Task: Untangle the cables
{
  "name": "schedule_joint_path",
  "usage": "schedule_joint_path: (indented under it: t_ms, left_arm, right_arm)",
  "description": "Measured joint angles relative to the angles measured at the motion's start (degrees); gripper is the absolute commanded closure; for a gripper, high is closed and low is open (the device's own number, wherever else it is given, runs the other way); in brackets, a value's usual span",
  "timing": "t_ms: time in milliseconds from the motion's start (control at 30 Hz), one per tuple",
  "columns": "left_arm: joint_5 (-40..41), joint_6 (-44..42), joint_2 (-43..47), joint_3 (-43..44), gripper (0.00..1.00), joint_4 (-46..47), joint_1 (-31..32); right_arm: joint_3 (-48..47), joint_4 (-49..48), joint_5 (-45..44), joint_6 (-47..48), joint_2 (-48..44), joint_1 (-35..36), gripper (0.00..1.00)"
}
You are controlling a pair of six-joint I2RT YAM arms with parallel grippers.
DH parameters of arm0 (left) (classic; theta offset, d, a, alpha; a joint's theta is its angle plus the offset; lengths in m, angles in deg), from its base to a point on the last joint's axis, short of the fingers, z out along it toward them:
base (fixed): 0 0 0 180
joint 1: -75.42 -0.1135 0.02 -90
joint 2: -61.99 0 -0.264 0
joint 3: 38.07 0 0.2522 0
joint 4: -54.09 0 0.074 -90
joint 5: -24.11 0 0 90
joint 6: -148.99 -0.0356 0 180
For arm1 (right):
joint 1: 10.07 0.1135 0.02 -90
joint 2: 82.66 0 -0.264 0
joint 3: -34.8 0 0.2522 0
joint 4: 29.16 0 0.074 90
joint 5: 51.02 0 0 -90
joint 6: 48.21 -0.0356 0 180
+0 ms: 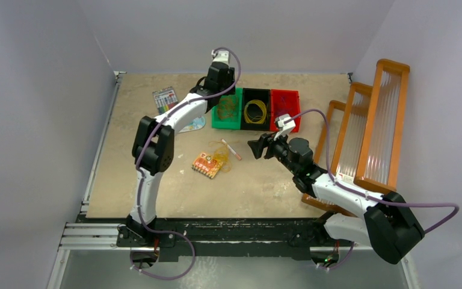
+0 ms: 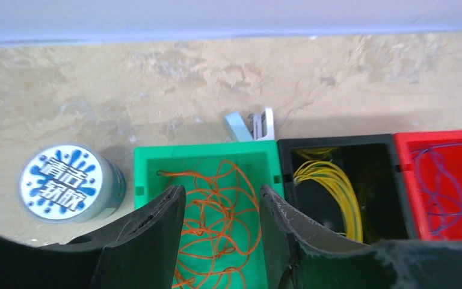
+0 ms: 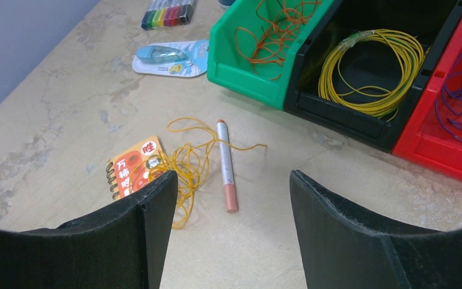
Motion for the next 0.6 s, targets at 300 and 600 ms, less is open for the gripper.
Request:
schedule_joint_path:
  t_ms: [300, 600]
  left_arm:
    - [0.48, 0.02, 8.22, -4.57, 0.49, 1.68, 0.00]
    - [3.52, 3.06, 21.09, -24.17, 0.49, 2.08, 0.13]
  right_arm:
    - [-0.22, 0.07, -0.02, 0.09, 0.00, 0.00, 0.30]
    - [-5.22, 2.27, 2.67, 2.91, 1.68, 0.00, 0.29]
